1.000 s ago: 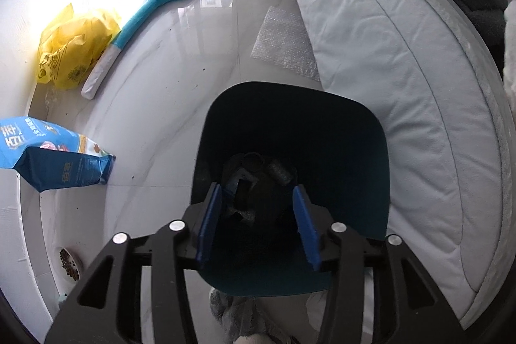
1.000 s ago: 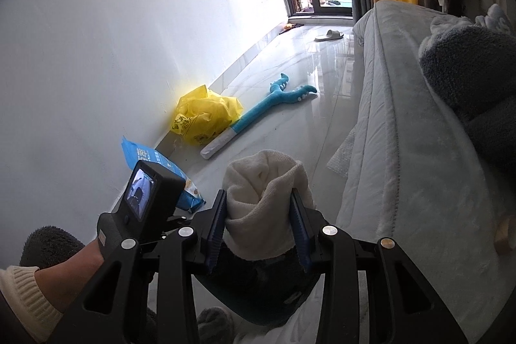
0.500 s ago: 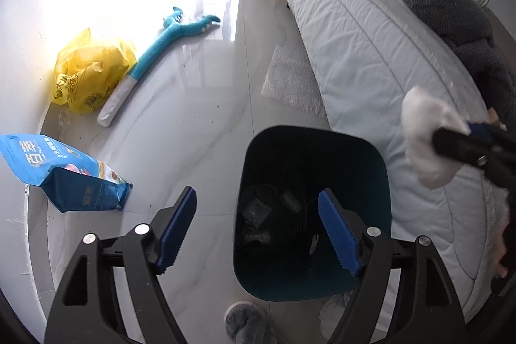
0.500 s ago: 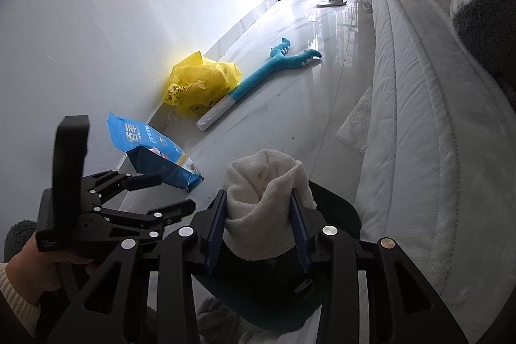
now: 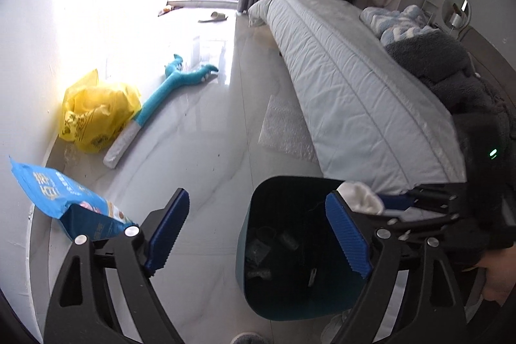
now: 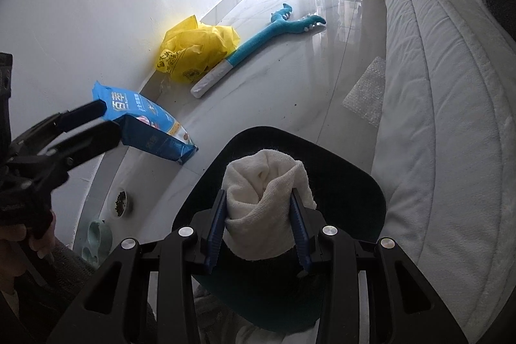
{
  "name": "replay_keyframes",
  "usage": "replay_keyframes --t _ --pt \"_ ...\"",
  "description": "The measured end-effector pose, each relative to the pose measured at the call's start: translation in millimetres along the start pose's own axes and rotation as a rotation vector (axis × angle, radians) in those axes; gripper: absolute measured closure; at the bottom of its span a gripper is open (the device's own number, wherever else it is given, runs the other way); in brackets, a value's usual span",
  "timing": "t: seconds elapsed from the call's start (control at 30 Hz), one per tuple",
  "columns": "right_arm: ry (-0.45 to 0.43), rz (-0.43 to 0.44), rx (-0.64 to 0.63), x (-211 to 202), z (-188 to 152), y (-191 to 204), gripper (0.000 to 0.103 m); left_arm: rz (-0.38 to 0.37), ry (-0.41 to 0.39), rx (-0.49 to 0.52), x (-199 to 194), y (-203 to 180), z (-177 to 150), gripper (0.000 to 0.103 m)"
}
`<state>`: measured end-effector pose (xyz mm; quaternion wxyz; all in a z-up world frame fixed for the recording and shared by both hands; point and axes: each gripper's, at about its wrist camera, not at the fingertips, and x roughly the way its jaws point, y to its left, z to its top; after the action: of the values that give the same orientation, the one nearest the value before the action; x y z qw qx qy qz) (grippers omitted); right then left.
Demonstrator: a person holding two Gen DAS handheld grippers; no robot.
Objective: Collect trash
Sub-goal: 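Open the right tool to drop the white sock into the bin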
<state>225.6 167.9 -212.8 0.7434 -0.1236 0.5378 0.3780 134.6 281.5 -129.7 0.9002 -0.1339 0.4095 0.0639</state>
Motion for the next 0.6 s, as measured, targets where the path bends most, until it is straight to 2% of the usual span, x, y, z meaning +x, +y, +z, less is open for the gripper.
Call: replay_keyframes --t 0.2,0.37,0.6 --pt "0.062 -0.022 -0.015 13 -6 1 0.064 -0.021 -0.098 0.01 -21 -9 12 0.012" --pt "0.094 -0.03 -0.024 18 -8 2 0.058 -0.036 -0.161 0.03 -39 -24 23 0.012" --pt "0.138 -0.061 -0.053 25 -12 6 0.039 -0.06 -0.229 0.021 -61 -37 39 0.012"
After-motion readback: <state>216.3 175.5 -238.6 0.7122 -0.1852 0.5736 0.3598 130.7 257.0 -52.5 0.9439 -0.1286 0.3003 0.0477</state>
